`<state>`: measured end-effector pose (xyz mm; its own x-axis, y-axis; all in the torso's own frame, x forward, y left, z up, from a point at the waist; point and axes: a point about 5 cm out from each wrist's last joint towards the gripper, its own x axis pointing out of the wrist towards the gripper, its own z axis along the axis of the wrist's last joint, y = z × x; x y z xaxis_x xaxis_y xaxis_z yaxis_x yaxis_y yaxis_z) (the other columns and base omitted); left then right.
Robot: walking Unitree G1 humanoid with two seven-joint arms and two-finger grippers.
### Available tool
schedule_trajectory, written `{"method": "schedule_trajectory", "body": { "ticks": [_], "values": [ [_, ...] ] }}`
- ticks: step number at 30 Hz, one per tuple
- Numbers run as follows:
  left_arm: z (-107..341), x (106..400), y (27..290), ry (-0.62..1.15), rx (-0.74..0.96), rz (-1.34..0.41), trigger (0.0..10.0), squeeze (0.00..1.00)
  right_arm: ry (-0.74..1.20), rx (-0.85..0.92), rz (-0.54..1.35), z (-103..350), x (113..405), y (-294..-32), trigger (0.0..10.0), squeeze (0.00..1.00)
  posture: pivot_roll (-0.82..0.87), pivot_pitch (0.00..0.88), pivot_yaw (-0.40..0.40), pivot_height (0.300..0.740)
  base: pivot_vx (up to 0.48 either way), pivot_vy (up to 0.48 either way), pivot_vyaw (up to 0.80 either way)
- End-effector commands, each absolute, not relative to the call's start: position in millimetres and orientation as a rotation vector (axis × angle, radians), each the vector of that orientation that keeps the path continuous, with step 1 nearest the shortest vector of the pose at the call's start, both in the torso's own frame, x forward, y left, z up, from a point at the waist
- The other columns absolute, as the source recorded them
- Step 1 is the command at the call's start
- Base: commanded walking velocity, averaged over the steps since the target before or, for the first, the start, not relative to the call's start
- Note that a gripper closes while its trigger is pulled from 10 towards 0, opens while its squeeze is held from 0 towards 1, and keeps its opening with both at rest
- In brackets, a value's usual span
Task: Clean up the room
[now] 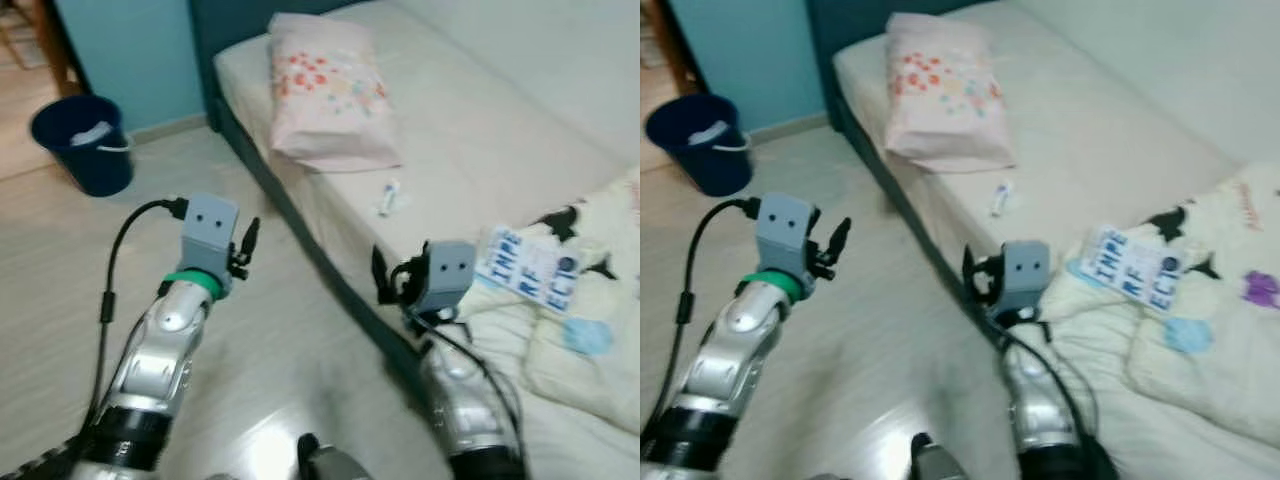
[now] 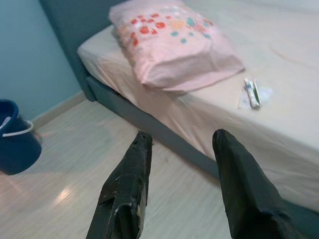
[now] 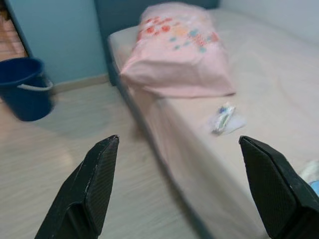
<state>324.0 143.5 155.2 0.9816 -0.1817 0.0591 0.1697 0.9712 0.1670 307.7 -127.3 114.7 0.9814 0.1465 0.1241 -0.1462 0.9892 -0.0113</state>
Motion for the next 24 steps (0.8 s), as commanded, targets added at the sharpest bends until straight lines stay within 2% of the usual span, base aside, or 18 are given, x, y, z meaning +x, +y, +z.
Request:
{"method": "schedule_trajectory", "body": {
  "ticks": [1,13,24],
  "values": [
    [149.6,322.8,139.7,-0.066,0.165,-0.189,10.0,0.0,-0.091,0.0,0.125,106.7,305.7,-134.4,10.0,0.0,-0.01,0.129,0.026,0.74,0.345,0.0,-0.8],
    [150.2,323.4,137.4,-0.082,0.166,-0.19,10.0,0.0,-0.092,-0.01,0.12,106.8,306.1,-136.7,10.0,0.0,-0.02,0.127,0.021,0.74,0.457,0.0,-0.8],
    [148.4,323.3,135.5,-0.091,0.161,-0.192,10.0,0.0,-0.097,-0.046,0.124,106.5,305.3,-136.9,10.0,0.0,-0.02,0.135,0.014,0.74,0.48,0.0,0.0]
  ]
}}
